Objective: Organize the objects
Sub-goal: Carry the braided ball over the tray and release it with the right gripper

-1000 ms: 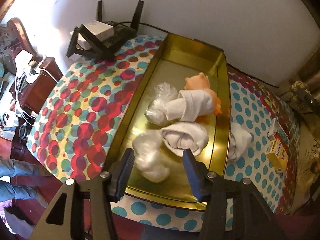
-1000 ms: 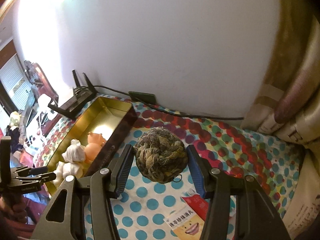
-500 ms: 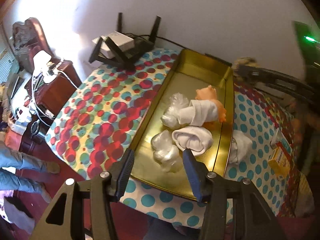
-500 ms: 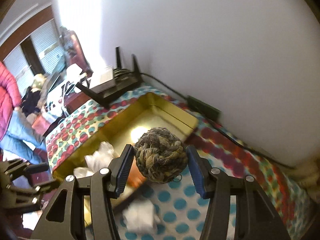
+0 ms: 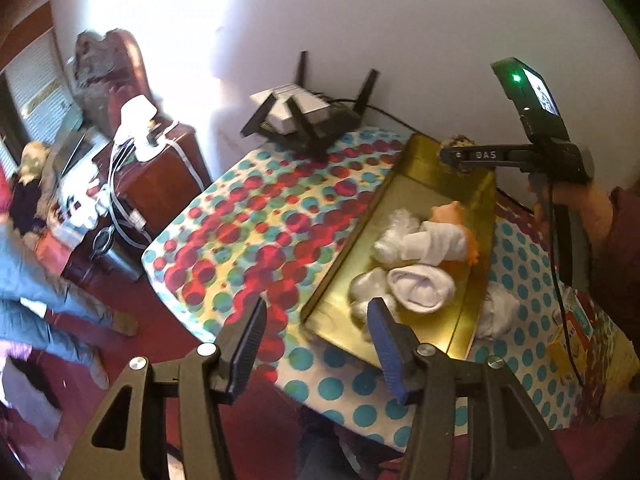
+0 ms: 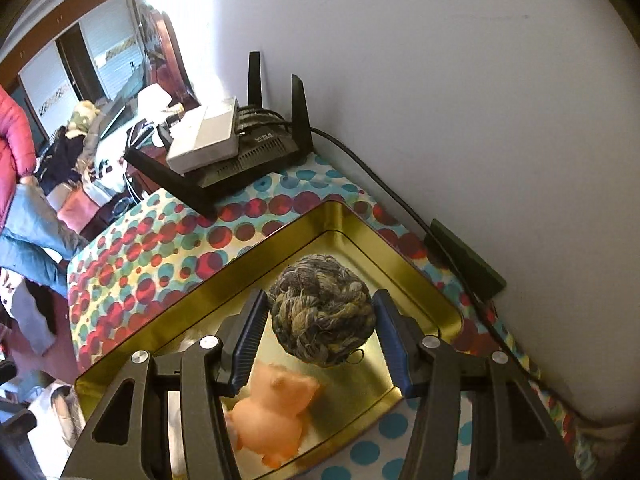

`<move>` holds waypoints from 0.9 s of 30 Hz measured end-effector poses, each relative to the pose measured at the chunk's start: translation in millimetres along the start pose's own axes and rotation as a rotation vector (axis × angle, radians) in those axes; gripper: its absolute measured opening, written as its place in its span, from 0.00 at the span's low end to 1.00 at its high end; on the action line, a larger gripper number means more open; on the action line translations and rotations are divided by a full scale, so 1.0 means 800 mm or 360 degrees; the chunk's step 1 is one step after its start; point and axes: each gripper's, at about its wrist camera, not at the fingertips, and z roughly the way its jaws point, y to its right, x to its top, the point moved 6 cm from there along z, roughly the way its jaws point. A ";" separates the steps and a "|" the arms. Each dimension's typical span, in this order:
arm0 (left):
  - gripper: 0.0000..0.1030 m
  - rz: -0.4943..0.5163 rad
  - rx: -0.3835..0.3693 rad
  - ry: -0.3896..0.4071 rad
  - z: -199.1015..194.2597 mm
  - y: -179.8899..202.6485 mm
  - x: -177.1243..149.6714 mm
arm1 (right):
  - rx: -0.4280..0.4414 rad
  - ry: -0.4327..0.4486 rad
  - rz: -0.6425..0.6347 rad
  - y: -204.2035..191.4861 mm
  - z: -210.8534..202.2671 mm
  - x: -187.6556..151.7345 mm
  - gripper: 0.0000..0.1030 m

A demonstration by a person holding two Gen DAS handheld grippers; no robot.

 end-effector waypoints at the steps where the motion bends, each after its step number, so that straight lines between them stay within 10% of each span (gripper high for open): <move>1: 0.52 -0.0015 0.0010 -0.0009 0.001 -0.003 -0.002 | -0.0004 -0.0006 -0.0004 0.000 0.004 0.002 0.50; 27: 0.53 0.0288 -0.0120 -0.0012 0.012 0.061 0.015 | -0.0012 0.0093 0.0121 0.011 -0.020 -0.011 0.64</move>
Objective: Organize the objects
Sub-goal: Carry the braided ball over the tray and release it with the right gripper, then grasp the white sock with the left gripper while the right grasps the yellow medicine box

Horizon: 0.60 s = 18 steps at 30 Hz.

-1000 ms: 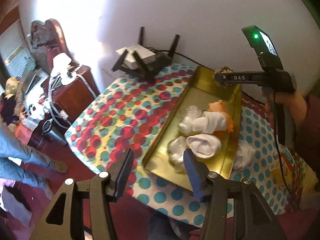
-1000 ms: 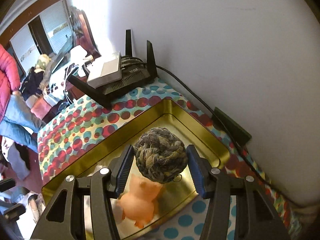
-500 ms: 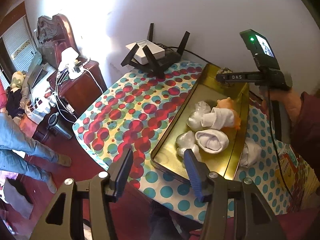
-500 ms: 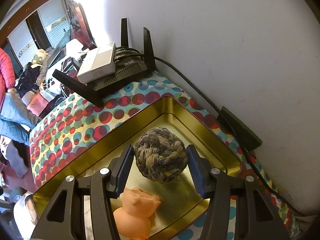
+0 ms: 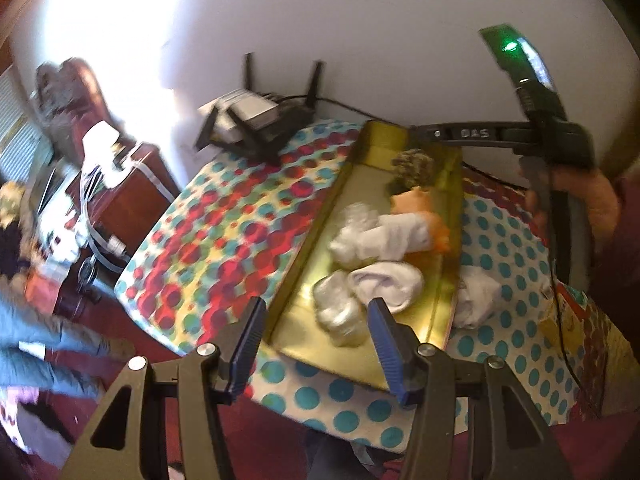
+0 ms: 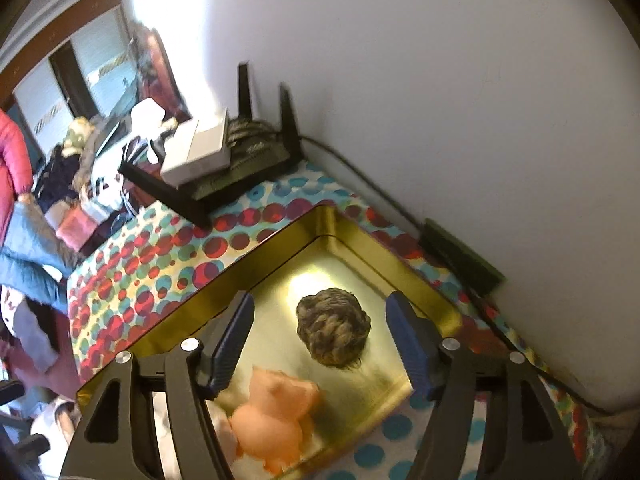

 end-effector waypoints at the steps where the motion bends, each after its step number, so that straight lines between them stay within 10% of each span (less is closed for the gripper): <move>1: 0.53 0.0041 -0.0027 0.0007 0.002 0.010 0.005 | 0.0002 0.0019 0.0022 0.006 -0.013 -0.003 0.64; 18: 0.53 0.0429 -0.0352 0.0031 0.036 0.163 0.047 | -0.0447 -0.0012 0.0557 0.186 -0.221 -0.238 0.71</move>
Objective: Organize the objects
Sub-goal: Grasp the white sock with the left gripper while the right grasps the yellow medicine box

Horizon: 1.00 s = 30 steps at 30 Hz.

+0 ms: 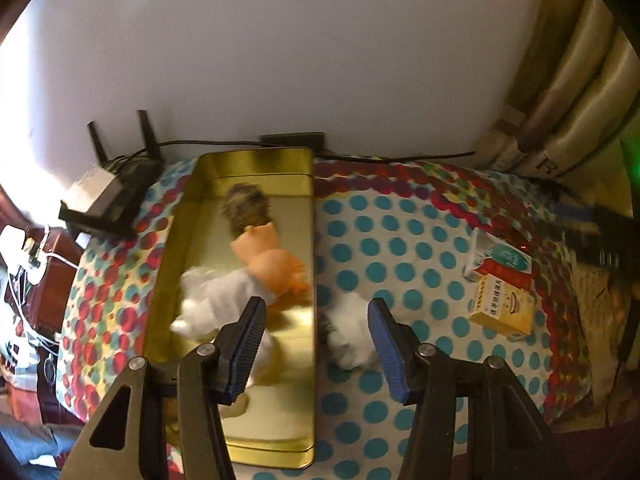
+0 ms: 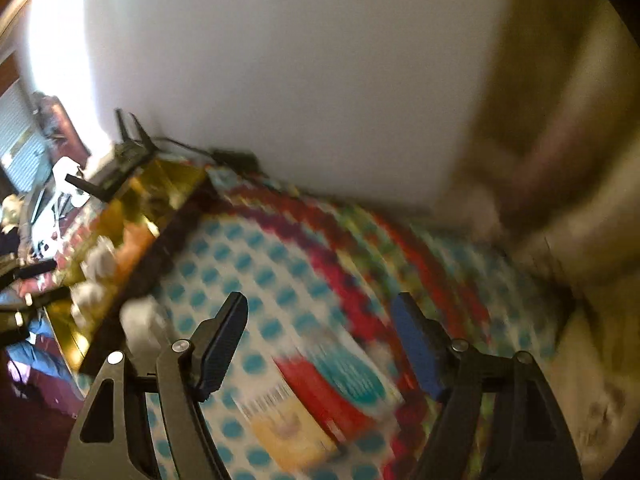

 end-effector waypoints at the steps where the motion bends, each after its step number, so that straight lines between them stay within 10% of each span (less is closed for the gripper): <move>1: 0.53 0.0007 -0.0010 -0.0008 0.003 0.003 0.000 | -0.0005 -0.0028 0.0027 0.006 0.000 -0.012 0.71; 10: 0.53 -0.0019 -0.0043 -0.0083 0.024 0.019 0.002 | 0.0097 -0.0234 -0.0254 -0.035 0.020 -0.103 0.57; 30: 0.53 -0.0273 0.0026 -0.0209 0.037 0.007 -0.026 | 0.0289 -0.0391 -0.0475 -0.077 0.062 -0.131 0.57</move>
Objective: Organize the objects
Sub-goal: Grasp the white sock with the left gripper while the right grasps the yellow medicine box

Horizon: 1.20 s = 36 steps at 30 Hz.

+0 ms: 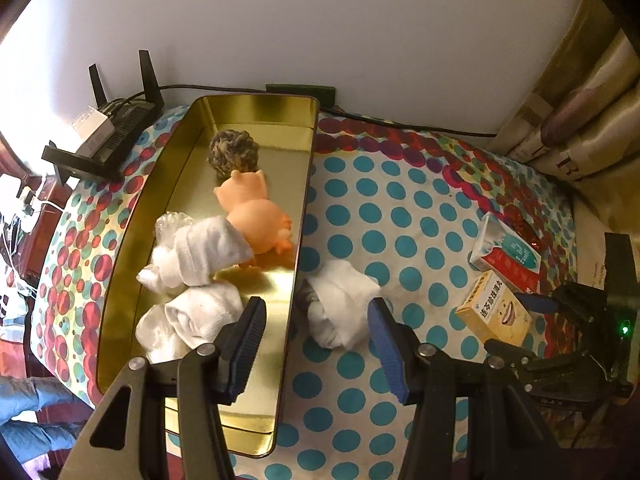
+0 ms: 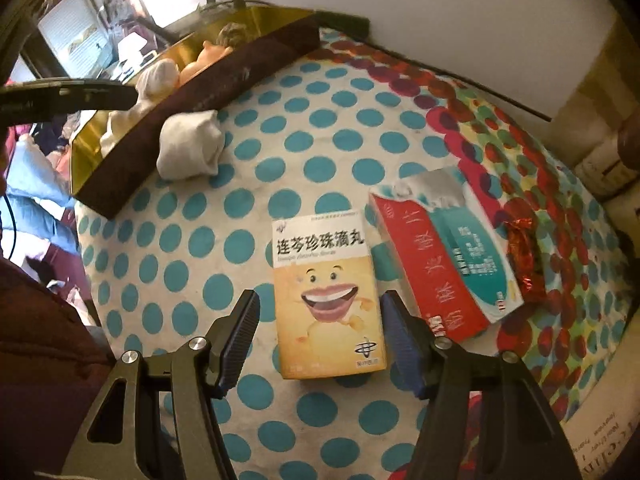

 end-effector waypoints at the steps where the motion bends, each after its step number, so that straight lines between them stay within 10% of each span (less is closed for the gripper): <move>1: 0.53 0.0001 0.0001 -0.0004 0.001 0.002 -0.001 | -0.0007 0.0002 0.0007 0.001 0.002 0.000 0.57; 19: 0.57 -0.0125 -0.0171 -0.0180 0.041 0.033 -0.009 | 0.0087 0.0128 0.0194 -0.004 -0.019 -0.004 0.48; 36: 0.59 -0.0149 0.0022 -0.0263 0.081 0.031 -0.013 | 0.0152 0.0171 0.0245 -0.002 -0.026 -0.004 0.48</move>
